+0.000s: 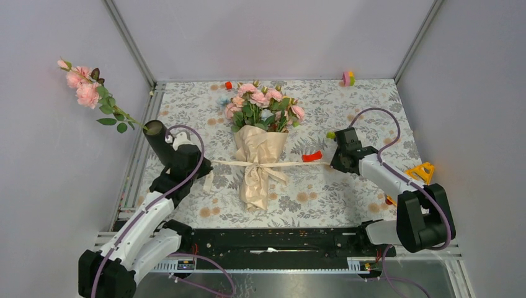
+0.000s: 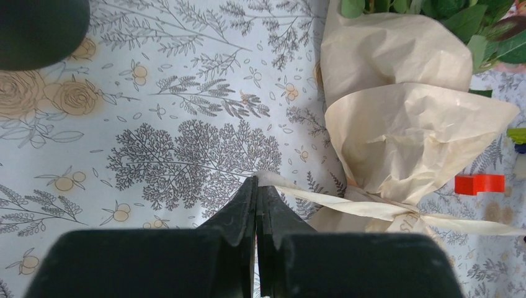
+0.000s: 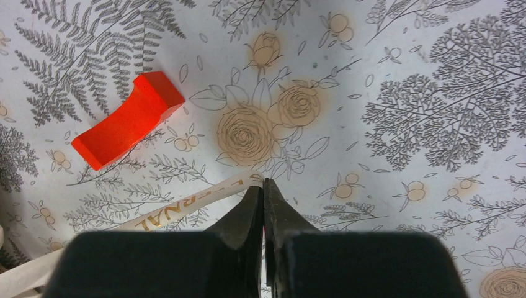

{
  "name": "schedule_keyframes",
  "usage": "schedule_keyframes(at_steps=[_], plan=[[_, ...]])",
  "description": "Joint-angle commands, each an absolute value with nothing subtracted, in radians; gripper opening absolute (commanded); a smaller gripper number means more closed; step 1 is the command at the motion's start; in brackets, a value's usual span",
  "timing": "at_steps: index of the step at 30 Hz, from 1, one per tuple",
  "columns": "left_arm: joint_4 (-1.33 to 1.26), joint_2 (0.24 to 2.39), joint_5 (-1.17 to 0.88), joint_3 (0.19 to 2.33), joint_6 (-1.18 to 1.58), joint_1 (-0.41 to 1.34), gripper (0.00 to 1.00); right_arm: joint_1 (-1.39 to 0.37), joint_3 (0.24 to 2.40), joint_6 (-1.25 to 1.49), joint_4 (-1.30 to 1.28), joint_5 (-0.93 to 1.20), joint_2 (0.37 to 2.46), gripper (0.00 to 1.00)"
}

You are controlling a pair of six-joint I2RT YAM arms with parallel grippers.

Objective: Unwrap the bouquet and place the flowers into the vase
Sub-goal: Untie the ribbon from the wrapping paper.

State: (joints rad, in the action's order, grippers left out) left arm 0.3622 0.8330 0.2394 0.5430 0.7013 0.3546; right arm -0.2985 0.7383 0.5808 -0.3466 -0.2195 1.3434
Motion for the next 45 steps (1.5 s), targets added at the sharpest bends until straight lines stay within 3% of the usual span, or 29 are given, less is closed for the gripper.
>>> schedule_keyframes(at_steps=[1,25,45], plan=[[0.388,0.800,0.278,0.613,0.667,0.326,0.00,-0.255,0.731,0.561,-0.347,-0.242,1.312,0.00],[0.601,0.727,0.376,0.776,0.545,0.235,0.00,-0.104,0.751,0.512,-0.348,-0.227,1.298,0.00],[0.740,0.688,0.639,0.905,0.376,0.208,0.00,0.016,0.778,0.479,-0.349,-0.221,1.282,0.00]])
